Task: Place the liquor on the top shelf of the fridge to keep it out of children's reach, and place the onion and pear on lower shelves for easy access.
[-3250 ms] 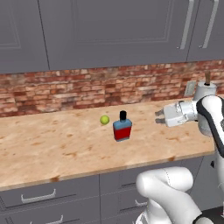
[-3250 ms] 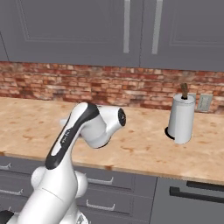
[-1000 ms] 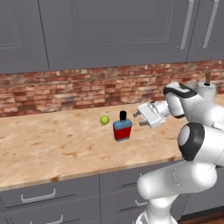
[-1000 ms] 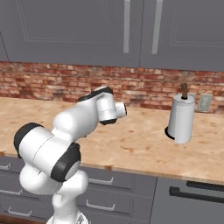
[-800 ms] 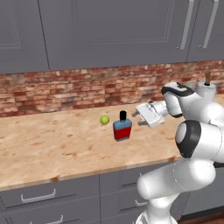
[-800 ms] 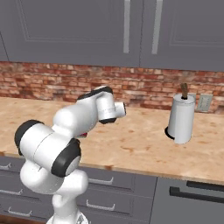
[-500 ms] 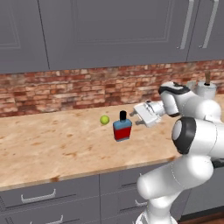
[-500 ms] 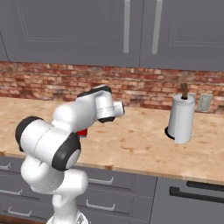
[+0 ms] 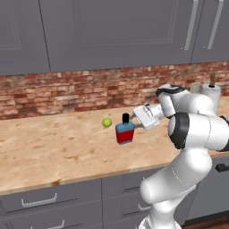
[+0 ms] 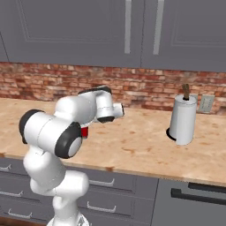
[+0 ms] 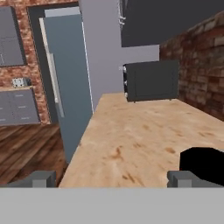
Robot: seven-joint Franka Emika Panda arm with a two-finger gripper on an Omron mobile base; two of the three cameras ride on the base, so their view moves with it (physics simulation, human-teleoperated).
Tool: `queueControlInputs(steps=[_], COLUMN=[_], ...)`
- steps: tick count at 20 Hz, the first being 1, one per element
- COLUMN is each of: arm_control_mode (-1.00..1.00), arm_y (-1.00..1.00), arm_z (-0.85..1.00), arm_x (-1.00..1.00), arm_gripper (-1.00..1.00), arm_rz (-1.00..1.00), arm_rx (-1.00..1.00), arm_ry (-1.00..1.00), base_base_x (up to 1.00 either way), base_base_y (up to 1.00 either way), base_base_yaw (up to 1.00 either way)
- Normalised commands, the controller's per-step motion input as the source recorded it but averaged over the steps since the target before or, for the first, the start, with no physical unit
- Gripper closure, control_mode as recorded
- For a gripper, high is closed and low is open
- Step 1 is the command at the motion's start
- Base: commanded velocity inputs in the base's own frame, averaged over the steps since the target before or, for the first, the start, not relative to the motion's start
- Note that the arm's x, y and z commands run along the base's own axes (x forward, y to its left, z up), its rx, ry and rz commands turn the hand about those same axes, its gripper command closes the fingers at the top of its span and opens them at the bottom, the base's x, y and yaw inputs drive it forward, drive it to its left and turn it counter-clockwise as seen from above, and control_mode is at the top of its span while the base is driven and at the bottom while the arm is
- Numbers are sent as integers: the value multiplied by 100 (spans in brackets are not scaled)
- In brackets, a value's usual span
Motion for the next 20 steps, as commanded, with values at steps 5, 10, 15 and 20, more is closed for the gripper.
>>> queueControlInputs(steps=[5, 10, 15, 20], arm_control_mode=[-100, -100, -100, -100], arm_y=[-3, -21, -8, 3], arm_z=[-24, -23, -8, -1], arm_x=[28, 21, 20, 35], arm_gripper=[-100, -100, -100, -100], arm_rz=[-3, -8, -7, -4], arm_rx=[0, 0, 0, 0], arm_ry=[0, 0, 0, 0], base_base_x=[0, 0, 0, 0], base_base_y=[0, 0, 0, 0], base_base_yaw=[0, 0, 0, 0])
